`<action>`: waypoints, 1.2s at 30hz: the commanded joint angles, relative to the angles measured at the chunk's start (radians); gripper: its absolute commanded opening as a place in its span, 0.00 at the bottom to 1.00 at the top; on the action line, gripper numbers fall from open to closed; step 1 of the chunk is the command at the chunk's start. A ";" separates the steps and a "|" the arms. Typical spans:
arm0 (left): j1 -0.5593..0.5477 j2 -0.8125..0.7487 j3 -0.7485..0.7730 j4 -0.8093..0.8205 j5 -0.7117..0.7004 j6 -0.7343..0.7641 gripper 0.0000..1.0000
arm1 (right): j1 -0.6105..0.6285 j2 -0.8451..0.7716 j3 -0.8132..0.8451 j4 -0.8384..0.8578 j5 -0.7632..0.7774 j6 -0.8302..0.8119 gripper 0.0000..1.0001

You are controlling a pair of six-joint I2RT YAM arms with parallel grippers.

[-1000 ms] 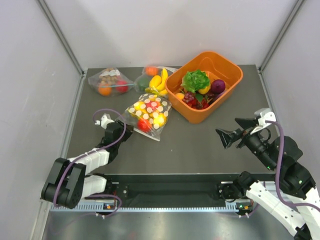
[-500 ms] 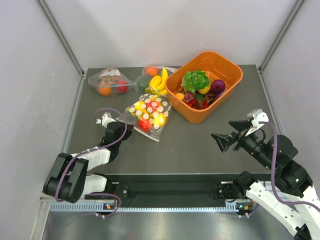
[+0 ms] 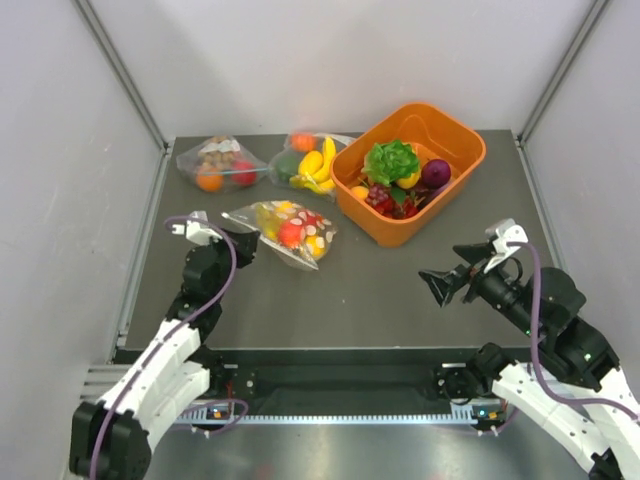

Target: Open the zip-top bag and remove the fake food

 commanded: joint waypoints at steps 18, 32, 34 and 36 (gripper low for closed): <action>-0.003 -0.151 0.304 -0.429 0.472 0.205 0.00 | 0.289 0.372 -0.055 0.431 -0.016 0.110 0.98; -0.234 -0.121 0.292 -0.486 0.075 0.267 0.00 | 0.663 0.906 0.160 0.711 0.520 0.126 0.99; -0.268 -0.114 0.289 -0.483 0.032 0.265 0.00 | 0.677 0.947 0.200 0.710 0.553 0.109 1.00; -0.305 -0.103 0.292 -0.477 0.015 0.265 0.00 | 0.695 0.992 0.252 0.702 0.599 0.084 1.00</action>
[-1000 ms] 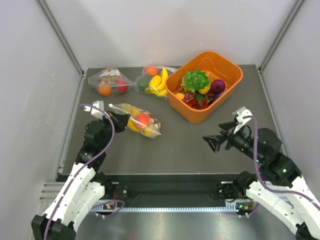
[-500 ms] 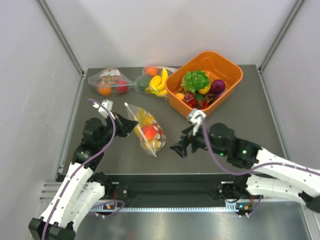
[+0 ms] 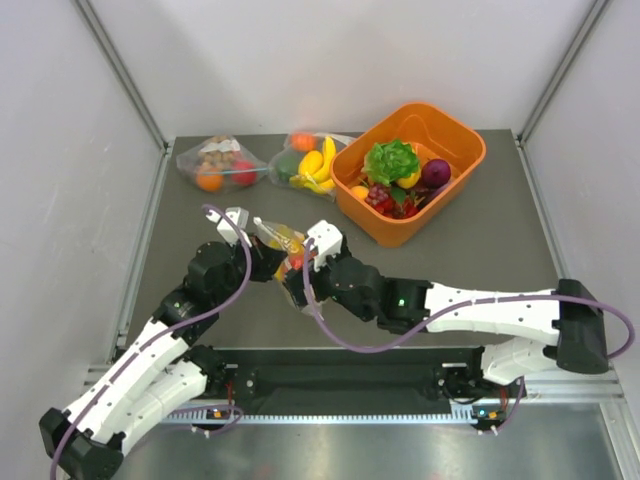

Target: Open the zip-top bag and remove the fake food

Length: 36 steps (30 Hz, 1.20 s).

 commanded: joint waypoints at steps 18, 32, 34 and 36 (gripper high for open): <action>-0.112 0.003 0.087 0.009 -0.158 0.044 0.00 | 0.126 0.138 0.094 0.065 0.280 -0.024 1.00; -0.112 -0.005 0.115 -0.034 -0.145 0.062 0.00 | 0.173 0.096 0.024 0.100 0.357 -0.019 1.00; -0.114 -0.005 0.113 -0.026 -0.109 0.041 0.00 | 0.172 0.121 0.041 0.099 0.360 -0.027 1.00; -0.115 -0.014 0.109 -0.017 -0.099 0.019 0.00 | 0.170 0.159 0.066 0.091 0.370 -0.038 1.00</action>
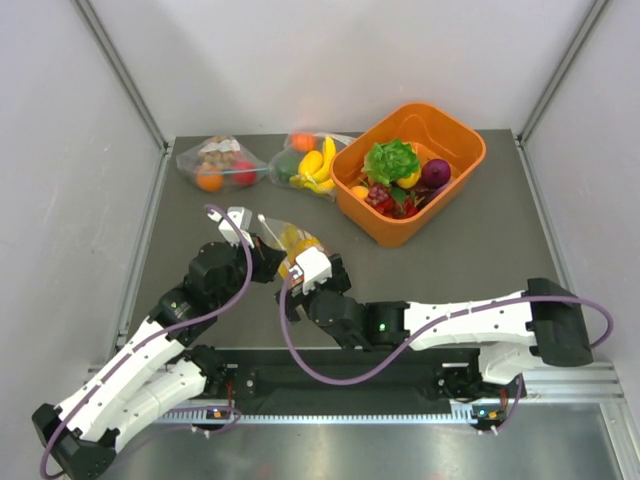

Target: Open the zip-top bag and remove the fake food

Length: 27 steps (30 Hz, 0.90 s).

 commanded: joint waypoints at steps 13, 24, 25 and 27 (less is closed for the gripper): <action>-0.013 0.014 0.086 0.092 0.198 -0.092 0.00 | -0.099 0.147 0.122 0.021 -0.049 -0.006 0.63; -0.013 -0.033 0.084 0.077 0.198 -0.072 0.13 | -0.113 0.065 0.131 -0.033 -0.137 0.008 0.00; -0.013 -0.041 0.081 0.078 0.197 -0.069 0.18 | -0.115 0.054 0.128 -0.033 -0.143 0.013 0.00; -0.013 -0.055 0.080 0.075 0.198 -0.055 0.34 | -0.115 0.032 0.119 -0.032 -0.161 0.019 0.00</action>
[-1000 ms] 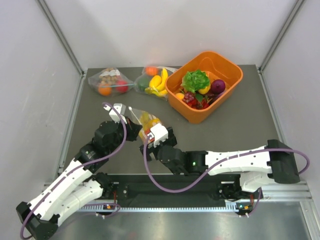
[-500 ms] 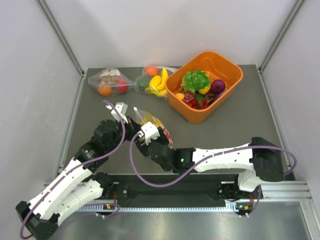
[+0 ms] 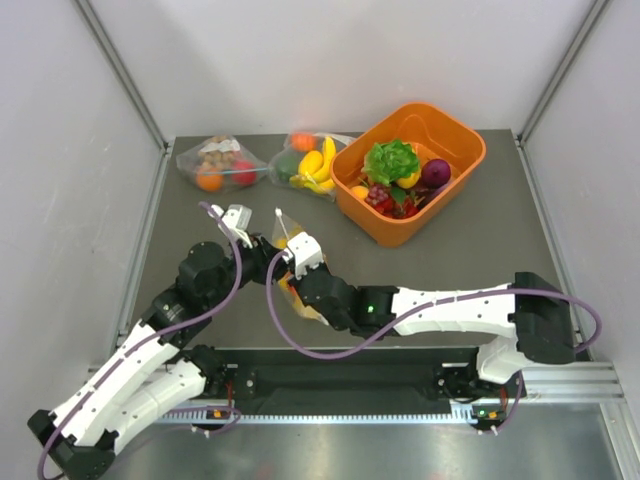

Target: Open the zip-top bag and remove the fake food

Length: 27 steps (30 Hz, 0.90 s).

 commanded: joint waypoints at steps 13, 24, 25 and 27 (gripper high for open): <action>-0.007 -0.268 0.047 0.025 0.013 0.190 0.84 | -0.007 -0.299 0.022 -0.106 -0.191 0.064 0.00; -0.007 -0.238 -0.059 0.275 0.199 0.219 0.85 | -0.064 -0.658 -0.096 -0.314 -0.426 -0.002 0.00; -0.007 -0.236 -0.082 0.351 0.234 0.216 0.85 | -0.079 -0.714 -0.110 -0.325 -0.459 -0.007 0.00; -0.007 -0.217 -0.111 0.417 0.272 0.208 0.85 | -0.098 -0.764 -0.145 -0.357 -0.510 -0.016 0.00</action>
